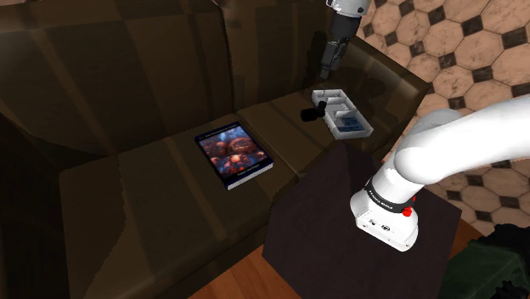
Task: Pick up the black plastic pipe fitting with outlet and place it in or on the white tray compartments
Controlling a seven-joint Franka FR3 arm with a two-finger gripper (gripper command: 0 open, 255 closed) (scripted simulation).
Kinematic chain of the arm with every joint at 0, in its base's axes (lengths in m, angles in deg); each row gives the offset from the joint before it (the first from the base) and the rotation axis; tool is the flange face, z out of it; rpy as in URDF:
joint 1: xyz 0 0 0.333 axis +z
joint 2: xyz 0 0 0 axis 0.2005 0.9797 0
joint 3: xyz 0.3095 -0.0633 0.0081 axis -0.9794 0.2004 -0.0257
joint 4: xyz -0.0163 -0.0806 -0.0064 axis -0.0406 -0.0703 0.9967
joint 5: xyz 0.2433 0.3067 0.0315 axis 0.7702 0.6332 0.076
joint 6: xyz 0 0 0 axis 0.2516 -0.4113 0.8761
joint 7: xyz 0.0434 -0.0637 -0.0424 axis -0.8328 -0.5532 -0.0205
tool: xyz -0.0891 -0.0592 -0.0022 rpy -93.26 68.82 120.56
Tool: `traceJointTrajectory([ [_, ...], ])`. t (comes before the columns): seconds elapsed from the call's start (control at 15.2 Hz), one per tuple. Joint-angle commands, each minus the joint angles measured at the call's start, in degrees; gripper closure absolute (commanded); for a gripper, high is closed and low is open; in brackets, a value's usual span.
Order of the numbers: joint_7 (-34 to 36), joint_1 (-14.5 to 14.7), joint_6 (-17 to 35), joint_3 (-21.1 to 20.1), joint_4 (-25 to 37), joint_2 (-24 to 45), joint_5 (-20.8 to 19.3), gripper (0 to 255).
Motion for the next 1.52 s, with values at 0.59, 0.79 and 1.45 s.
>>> traceJointTrajectory([
  [0.59, -13.9, -2.2, 17.8, 10.6, -1.5, 15.5, -4.0, 0],
  [0.79, -18.2, -2.2, 22.4, 13.5, -0.2, 21.4, -3.3, 0],
  [1.45, -36.5, -3.4, 34.1, 19.4, 9.7, 44.5, 8.2, 0],
])
